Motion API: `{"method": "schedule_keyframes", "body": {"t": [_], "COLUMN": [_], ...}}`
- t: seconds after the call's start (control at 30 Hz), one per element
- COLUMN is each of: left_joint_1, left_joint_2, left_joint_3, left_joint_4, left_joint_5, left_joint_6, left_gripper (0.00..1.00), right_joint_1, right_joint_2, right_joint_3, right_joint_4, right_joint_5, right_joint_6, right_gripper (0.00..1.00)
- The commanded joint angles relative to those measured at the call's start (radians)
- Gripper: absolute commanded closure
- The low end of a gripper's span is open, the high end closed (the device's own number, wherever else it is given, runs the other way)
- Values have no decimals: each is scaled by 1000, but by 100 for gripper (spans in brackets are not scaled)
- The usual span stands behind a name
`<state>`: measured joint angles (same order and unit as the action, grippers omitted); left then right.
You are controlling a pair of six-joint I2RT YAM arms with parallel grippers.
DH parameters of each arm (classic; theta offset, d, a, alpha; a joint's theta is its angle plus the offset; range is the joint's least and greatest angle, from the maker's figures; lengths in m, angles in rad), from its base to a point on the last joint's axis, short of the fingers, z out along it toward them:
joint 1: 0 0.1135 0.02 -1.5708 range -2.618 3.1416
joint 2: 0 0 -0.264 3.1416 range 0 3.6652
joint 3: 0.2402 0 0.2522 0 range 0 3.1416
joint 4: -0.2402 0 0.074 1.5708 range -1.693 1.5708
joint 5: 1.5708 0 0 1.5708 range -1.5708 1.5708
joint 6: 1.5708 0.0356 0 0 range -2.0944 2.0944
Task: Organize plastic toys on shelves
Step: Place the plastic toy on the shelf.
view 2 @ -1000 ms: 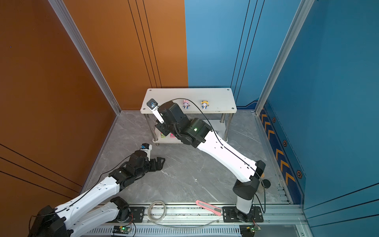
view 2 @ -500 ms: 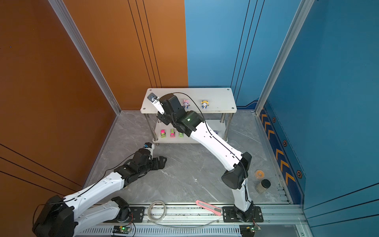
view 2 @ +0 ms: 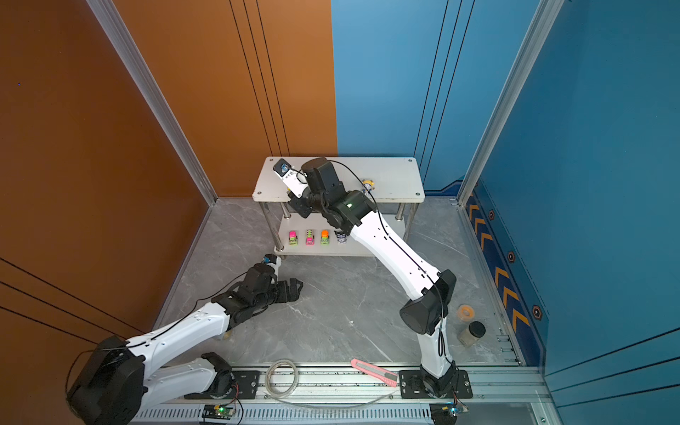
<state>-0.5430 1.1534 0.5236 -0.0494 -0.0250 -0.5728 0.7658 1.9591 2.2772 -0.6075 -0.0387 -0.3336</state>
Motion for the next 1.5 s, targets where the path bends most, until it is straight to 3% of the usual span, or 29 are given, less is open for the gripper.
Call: {"method": "schedule_keyframes", "body": {"t": [0.0,0.27,1.23,1.4,1.47], "left_joint_1": [8,5,2,2,2], "left_joint_2": [25,66,86,83,83], "left_joint_3": [32,53,52,49,47], "left_joint_4": [21,47,68,67,67], "left_joint_5": [23,31,17,16,17], "left_joint_6": [-1,-5,-12,-12,-12], "left_gripper": [2,2,2,2,2], "right_joint_1": [-38,-56,-39,-36,-35], "right_joint_2": [-7,-20,-82,-83,-83], "right_joint_3": [31,22,-350,-367,-376], "right_joint_4": [58,76,551,558,562], "right_joint_5": [-97,-177,32,37,40], "right_joint_6": [29,59,10,13,14], "right_gripper": [98,98,100,100,94]}}
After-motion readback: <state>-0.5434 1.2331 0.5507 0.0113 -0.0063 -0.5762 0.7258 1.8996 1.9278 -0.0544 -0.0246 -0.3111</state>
